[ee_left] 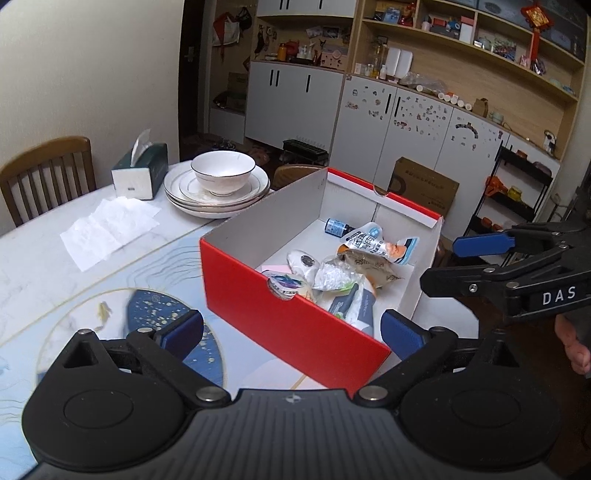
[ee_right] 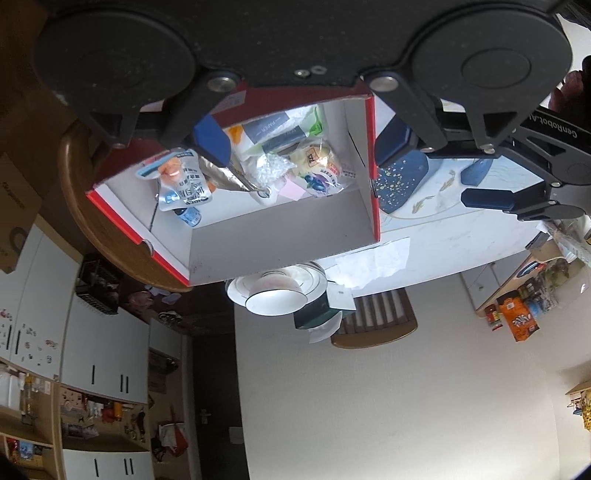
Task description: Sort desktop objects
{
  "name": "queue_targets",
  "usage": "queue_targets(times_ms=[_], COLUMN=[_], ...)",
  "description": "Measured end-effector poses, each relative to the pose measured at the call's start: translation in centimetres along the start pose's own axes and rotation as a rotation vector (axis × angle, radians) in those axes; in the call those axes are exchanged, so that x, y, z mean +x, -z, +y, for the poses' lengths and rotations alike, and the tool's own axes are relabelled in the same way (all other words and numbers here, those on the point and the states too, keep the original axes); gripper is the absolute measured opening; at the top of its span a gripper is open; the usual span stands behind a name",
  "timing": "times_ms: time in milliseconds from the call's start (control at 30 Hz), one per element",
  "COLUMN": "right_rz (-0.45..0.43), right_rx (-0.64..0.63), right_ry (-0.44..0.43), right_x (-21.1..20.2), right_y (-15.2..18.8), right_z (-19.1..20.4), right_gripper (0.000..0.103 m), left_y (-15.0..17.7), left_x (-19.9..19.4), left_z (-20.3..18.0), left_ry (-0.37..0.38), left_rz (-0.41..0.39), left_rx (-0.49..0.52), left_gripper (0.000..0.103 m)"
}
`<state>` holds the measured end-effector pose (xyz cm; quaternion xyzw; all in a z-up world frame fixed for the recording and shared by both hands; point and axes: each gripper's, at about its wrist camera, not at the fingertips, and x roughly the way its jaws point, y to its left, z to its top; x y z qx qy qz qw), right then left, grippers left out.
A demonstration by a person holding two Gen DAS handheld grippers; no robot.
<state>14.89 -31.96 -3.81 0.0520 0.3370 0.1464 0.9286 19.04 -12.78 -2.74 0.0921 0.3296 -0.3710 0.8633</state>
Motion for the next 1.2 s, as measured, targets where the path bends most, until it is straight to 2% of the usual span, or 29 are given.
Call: queue_targets(times_ms=[267,800,967,1200], right_rz=[-0.033,-0.025,-0.030,-0.024], right_rx=[0.006,0.037,0.036,0.035], right_ry=[0.051,0.108,0.113,0.112], right_x=[-1.1,-1.5,-1.7,-1.6], right_y=[0.9,2.2,2.3,2.1], right_z=[1.6,2.4,2.6,3.0], right_gripper=[0.086,0.086,0.086,0.086], left_y=[0.6,1.8,1.9,2.1], left_x=[-1.1,-1.7,-1.8,-2.4], left_z=[0.0,-0.4,-0.6,-0.5], left_ry=[0.025,0.093,0.101,0.070], left_rz=[-0.008,-0.001,-0.013,-0.031], left_rx=[0.037,0.075,0.091,0.110], left_gripper=[0.103,0.103,0.103,0.103])
